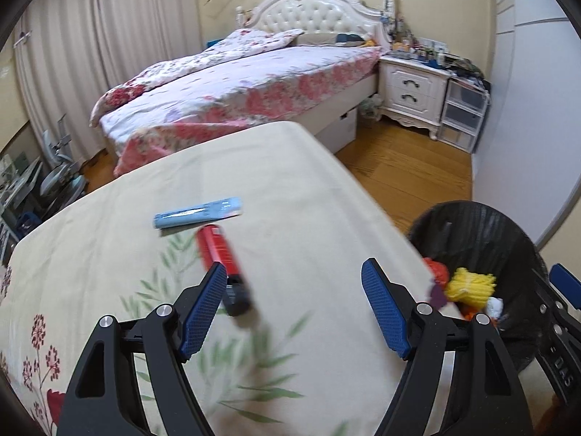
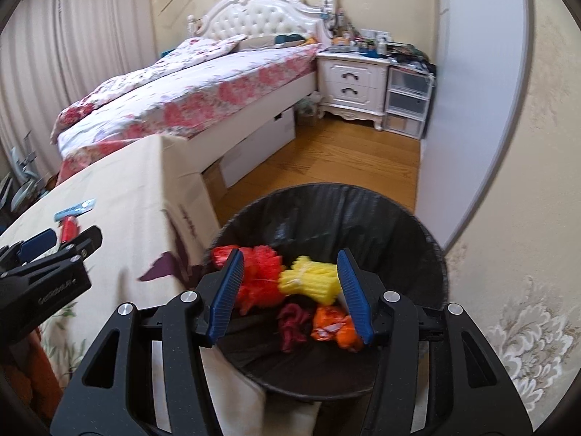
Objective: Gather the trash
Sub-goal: 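Move the left gripper to the red can and grasp it upright, then grasp the blue toothpaste box with the right gripper while the left gripper holds the red can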
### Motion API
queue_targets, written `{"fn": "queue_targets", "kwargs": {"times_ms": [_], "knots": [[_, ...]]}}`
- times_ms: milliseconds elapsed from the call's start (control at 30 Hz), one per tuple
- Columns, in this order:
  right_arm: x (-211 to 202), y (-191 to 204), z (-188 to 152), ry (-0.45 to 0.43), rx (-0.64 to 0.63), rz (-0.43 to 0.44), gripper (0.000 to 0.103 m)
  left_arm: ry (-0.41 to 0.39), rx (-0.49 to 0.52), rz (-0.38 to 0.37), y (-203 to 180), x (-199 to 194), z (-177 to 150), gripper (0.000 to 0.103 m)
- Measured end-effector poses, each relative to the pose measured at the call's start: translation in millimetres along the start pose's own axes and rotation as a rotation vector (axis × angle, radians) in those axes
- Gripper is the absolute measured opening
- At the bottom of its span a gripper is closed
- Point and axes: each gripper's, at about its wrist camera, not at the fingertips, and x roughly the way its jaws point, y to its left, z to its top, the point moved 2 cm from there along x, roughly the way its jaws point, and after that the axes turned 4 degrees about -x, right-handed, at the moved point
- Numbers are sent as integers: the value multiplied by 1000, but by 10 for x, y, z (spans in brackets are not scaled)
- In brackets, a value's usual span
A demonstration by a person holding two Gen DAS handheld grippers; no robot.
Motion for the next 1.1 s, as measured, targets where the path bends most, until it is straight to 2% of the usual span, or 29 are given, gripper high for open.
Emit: {"fn": "queue_targets", "kwargs": {"times_ms": [167, 367, 500, 700, 1100], "knots": [[32, 291, 0, 18, -55, 47, 53, 32, -54, 42, 282, 151, 57, 74], [96, 501, 68, 30, -94, 83, 54, 79, -57, 43, 410, 318, 83, 59], [175, 611, 126, 42, -101, 105, 54, 103, -69, 14, 465, 373, 45, 44], [265, 728, 191, 59, -111, 118, 54, 93, -54, -3, 469, 358, 47, 26], [407, 970, 283, 73, -141, 128, 54, 89, -62, -4, 625, 287, -5, 25]]}}
